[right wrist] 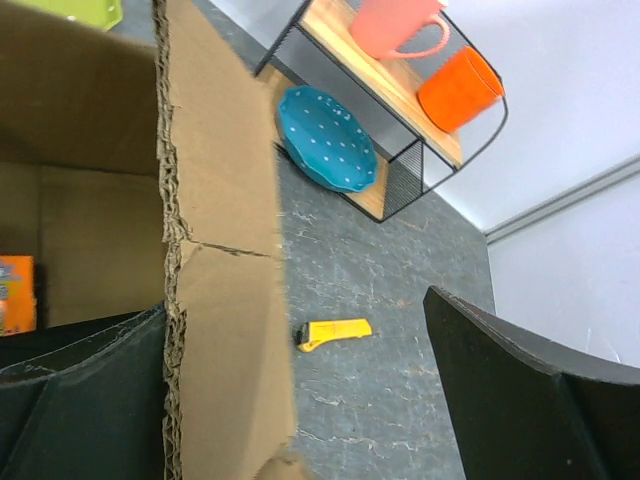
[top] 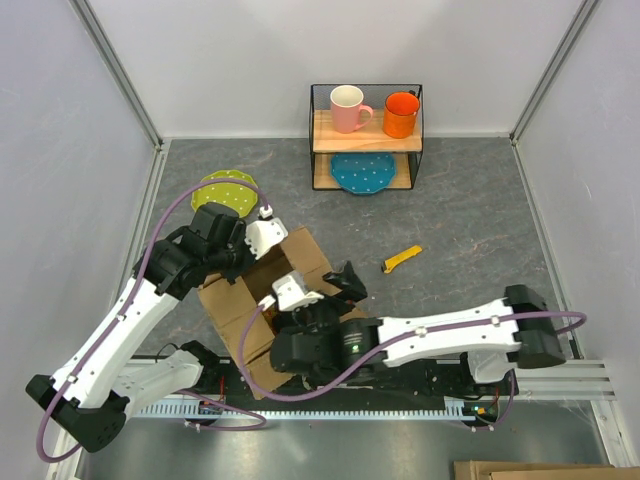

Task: Unpack the express box
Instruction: Open the express box at the center of the board.

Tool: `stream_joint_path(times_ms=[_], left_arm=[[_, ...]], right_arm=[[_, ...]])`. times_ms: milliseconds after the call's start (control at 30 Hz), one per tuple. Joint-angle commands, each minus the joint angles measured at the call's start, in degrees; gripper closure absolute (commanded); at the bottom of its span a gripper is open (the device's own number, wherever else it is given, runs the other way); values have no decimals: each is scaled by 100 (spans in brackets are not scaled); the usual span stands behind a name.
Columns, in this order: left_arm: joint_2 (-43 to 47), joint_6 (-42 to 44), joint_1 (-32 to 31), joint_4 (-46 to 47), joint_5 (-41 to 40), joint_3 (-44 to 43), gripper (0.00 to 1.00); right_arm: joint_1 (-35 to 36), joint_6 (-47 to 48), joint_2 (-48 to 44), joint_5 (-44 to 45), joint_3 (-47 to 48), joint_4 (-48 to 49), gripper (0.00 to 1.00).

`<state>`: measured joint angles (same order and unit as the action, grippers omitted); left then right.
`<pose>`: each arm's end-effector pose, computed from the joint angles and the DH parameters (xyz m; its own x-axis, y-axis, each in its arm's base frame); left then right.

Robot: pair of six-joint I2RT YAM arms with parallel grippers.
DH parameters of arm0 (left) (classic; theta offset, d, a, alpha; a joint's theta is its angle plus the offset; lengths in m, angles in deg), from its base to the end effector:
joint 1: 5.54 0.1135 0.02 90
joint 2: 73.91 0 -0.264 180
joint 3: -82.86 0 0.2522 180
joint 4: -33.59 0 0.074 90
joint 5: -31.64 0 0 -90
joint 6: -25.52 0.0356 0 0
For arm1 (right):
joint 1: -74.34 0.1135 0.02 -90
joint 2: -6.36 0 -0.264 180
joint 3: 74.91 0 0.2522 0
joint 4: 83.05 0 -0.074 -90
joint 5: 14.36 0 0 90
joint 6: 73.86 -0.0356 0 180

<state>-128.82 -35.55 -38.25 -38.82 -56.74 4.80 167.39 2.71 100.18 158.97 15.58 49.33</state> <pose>0.1439 -0.0936 0.3456 -0.2892 0.7604 -0.5815 0.7947 0.5293 0.2970 0.0173 0.3400 0.3016 0.0055 -0.6106 -0.7919 -0.1548 0.7819 -0.6039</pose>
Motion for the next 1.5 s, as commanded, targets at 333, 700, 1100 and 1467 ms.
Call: stream_joint_path(times_ms=[333, 700, 1100, 1467], left_arm=[[209, -133, -7, -6, 145, 4, 98], [280, -80, -7, -94, 268, 75, 98], [315, -98, -7, -94, 338, 101, 98], [420, -80, -7, -340, 618, -171, 98]], right_arm=[[-638, -695, -997, 922, -904, -427, 2], [-1193, -1927, -1296, 597, -985, -1684, 2], [-1307, -1724, -2131, -71, -1178, -1131, 2], [-1386, -1680, -1349, -422, -1283, -824, 4]])
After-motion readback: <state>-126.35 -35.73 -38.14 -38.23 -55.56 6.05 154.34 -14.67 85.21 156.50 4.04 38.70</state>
